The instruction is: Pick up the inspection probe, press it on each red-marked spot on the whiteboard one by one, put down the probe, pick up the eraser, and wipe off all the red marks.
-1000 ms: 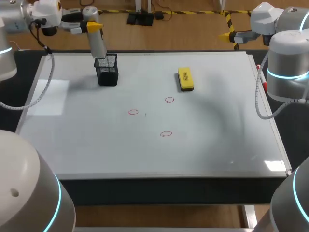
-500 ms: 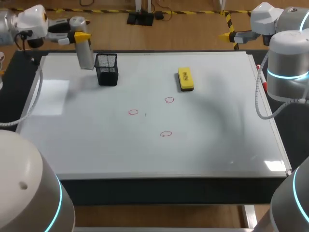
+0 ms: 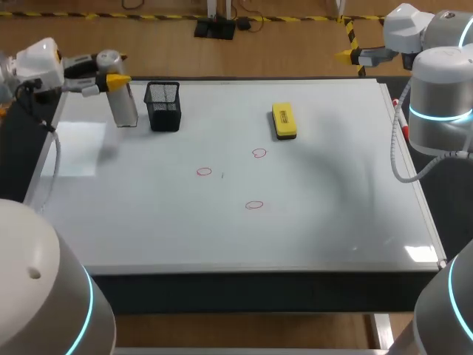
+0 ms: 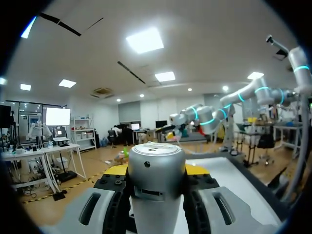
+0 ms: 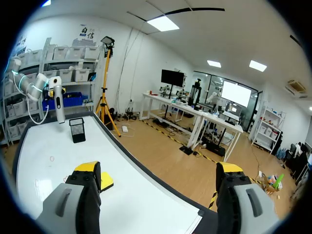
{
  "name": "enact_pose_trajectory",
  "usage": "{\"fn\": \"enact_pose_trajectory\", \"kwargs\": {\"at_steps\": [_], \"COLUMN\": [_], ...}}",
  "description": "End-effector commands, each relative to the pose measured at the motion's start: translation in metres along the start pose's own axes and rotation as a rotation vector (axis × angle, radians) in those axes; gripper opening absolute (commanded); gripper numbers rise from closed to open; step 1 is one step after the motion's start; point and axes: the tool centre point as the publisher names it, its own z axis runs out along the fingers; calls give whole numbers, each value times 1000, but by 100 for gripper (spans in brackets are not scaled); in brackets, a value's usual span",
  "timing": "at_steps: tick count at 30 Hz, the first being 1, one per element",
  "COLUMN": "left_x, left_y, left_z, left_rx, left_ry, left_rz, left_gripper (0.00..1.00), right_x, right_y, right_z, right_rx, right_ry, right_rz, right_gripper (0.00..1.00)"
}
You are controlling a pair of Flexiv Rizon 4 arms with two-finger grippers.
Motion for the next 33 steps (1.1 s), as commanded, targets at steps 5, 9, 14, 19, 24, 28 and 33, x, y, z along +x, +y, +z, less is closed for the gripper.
{"fn": "enact_pose_trajectory", "kwargs": {"at_steps": [5, 9, 14, 19, 24, 28, 33], "left_x": [5, 5, 5, 5, 5, 5, 5], "left_y": [10, 11, 11, 11, 11, 11, 11], "left_z": [-4, -2, -2, -2, -2, -2, -2], "left_rx": [8, 1, 1, 1, 1, 1, 1], "left_ry": [-47, -39, -39, -39, -39, -39, -39], "left_rz": [-1, -9, -9, -9, -9, -9, -9], "left_gripper": [0, 0, 0, 0, 0, 0, 0], "right_x": [0, 0, 0, 0, 0, 7, 22], "right_y": [0, 0, 0, 0, 0, 13, 19], "right_z": [0, 0, 0, 0, 0, 7, 19], "right_rx": [2, 2, 2, 2, 2, -54, 9], "right_ry": [1, 1, 1, 1, 1, 115, 294], "right_rz": [0, 0, 0, 0, 0, -40, -236], "right_gripper": [100, 100, 100, 100, 100, 100, 100]}}
